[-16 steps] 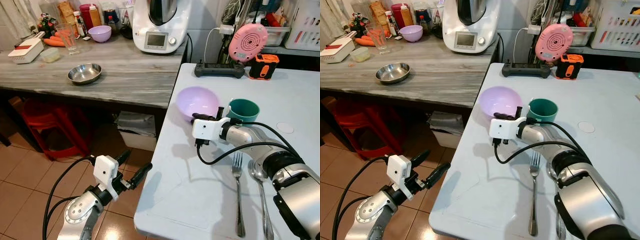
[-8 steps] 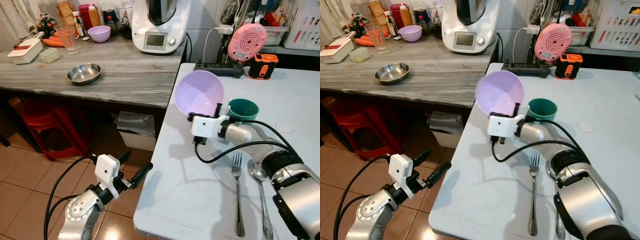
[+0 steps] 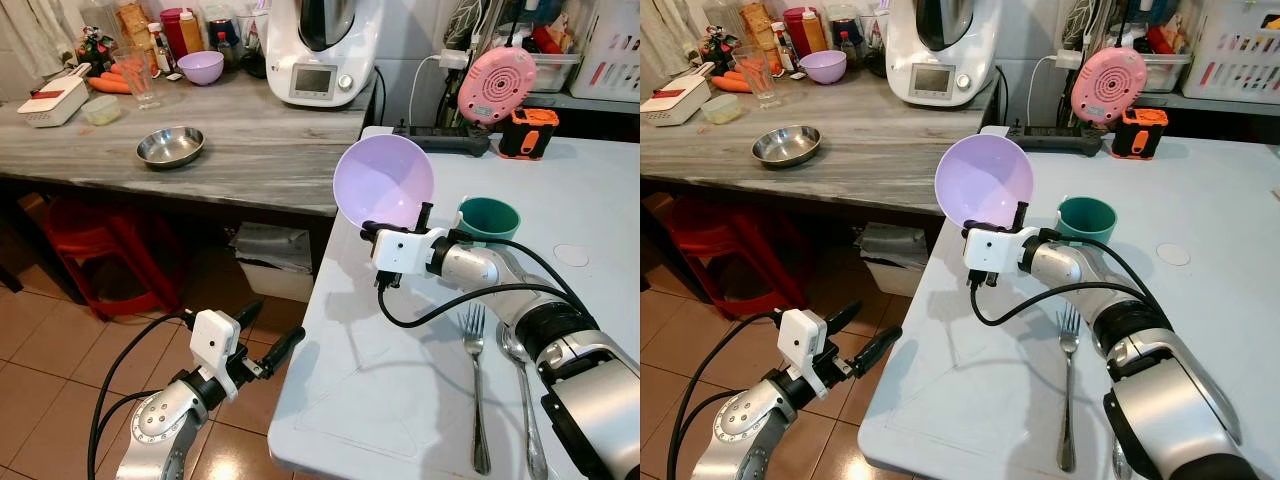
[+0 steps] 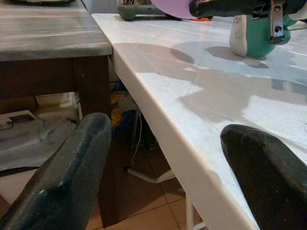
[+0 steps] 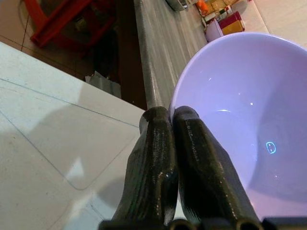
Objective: Setting the table
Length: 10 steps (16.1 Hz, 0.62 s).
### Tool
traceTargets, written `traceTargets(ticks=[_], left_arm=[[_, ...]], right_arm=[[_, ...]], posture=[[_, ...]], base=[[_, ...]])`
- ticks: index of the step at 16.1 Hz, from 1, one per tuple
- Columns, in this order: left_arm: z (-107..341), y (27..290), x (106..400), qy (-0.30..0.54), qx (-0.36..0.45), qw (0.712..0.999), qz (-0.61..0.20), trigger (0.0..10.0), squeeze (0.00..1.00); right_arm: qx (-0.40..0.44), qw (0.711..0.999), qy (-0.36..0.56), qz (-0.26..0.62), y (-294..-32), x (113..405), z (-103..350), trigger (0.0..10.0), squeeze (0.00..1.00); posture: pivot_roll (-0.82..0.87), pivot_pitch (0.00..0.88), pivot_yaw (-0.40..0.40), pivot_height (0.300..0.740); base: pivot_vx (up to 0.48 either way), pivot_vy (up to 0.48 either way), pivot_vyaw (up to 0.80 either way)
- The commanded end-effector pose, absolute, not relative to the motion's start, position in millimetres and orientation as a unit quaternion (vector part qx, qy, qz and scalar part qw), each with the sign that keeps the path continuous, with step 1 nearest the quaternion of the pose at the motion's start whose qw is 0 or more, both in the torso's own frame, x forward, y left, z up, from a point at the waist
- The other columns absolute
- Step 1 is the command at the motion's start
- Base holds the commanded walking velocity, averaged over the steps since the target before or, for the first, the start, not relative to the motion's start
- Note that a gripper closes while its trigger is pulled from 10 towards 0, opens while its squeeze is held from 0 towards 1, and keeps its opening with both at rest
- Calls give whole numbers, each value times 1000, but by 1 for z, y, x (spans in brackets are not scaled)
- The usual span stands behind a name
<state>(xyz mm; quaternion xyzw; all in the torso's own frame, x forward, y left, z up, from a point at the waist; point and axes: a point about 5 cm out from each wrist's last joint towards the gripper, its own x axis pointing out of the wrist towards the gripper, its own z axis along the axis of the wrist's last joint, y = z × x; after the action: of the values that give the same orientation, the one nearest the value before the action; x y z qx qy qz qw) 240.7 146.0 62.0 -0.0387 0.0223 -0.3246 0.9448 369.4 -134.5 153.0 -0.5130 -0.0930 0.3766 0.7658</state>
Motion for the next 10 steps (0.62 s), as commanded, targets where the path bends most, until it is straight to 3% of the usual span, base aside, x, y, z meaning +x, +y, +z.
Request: traceTargets(ticks=[1,10], left_arm=[[62,149,241,24,-30,945,-325,10000,0],[62,149,242,23,-30,946,-322,10000,0]], right_arm=[[-508,768,-108,375,-132,370,159,0,0],[-497,771,-115,381,-129,368,160,0,0]], posture=[[-11,19,80,740],[-11,19,80,740]], base=[[0,0,0],[0,0,0]])
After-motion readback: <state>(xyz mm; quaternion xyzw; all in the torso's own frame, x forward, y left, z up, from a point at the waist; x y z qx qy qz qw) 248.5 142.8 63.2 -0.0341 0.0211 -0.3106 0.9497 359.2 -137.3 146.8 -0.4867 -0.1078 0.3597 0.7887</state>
